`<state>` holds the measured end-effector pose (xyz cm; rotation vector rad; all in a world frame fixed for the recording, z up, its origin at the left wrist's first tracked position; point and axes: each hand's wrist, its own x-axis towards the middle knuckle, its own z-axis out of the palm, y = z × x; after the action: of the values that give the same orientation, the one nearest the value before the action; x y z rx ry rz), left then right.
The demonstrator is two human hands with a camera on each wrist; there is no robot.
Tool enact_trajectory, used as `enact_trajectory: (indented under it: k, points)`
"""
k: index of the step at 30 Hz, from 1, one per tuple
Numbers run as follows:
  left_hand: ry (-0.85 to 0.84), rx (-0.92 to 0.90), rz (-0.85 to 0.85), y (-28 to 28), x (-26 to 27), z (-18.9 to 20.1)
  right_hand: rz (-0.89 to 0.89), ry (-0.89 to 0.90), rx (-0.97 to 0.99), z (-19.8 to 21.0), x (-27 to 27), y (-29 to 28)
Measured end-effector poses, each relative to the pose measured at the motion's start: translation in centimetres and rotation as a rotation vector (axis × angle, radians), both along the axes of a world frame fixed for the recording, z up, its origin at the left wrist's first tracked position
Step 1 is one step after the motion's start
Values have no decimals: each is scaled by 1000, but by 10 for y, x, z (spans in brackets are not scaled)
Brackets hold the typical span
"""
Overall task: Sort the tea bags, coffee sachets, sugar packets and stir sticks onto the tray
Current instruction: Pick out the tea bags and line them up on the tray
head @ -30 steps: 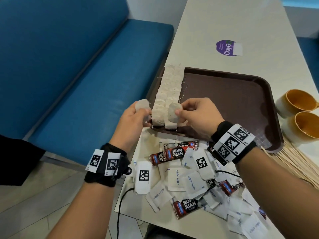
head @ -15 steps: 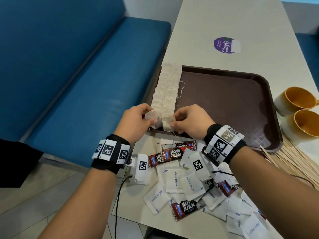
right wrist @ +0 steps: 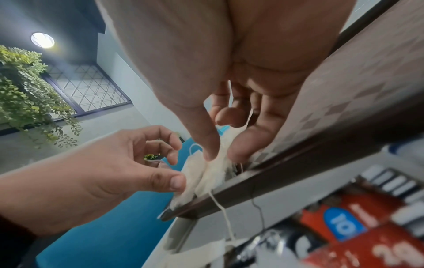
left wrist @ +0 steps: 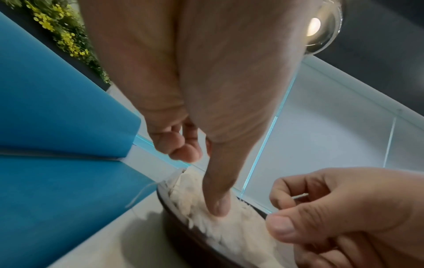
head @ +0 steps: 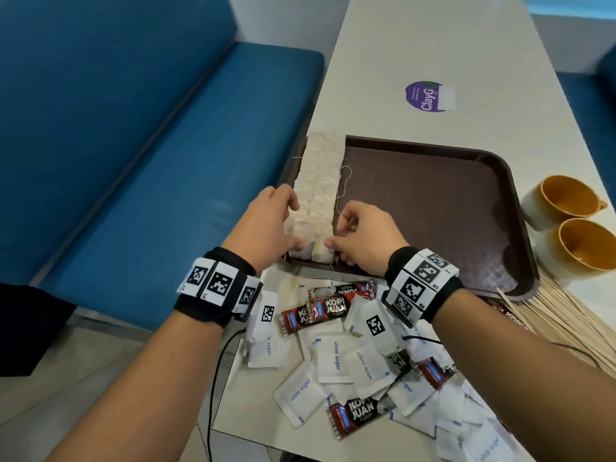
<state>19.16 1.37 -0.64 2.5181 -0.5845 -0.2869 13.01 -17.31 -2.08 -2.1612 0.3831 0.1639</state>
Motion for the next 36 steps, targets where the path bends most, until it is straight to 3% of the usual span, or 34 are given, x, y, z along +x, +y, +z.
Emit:
enact_trajectory:
  k: [4, 9, 16, 21, 29, 36]
  points:
    - [-81, -52, -15, 8, -10, 1, 89, -1, -49, 2, -2, -1]
    - [-33, 54, -124, 9, -26, -6, 196, 71, -143, 2, -6, 7]
    - [-47, 76, -55, 9, -34, -5, 197, 64, -181, 1, -3, 14]
    - [-82, -4, -123, 7, -38, -12, 169, 34, -178, 4, -5, 10]
    - [-50, 121, -124, 12, -47, -15, 92, 55, -164, 4, -9, 8]
    - [-65, 41, -68, 17, -54, -11, 80, 35, -146, 17, -18, 1]
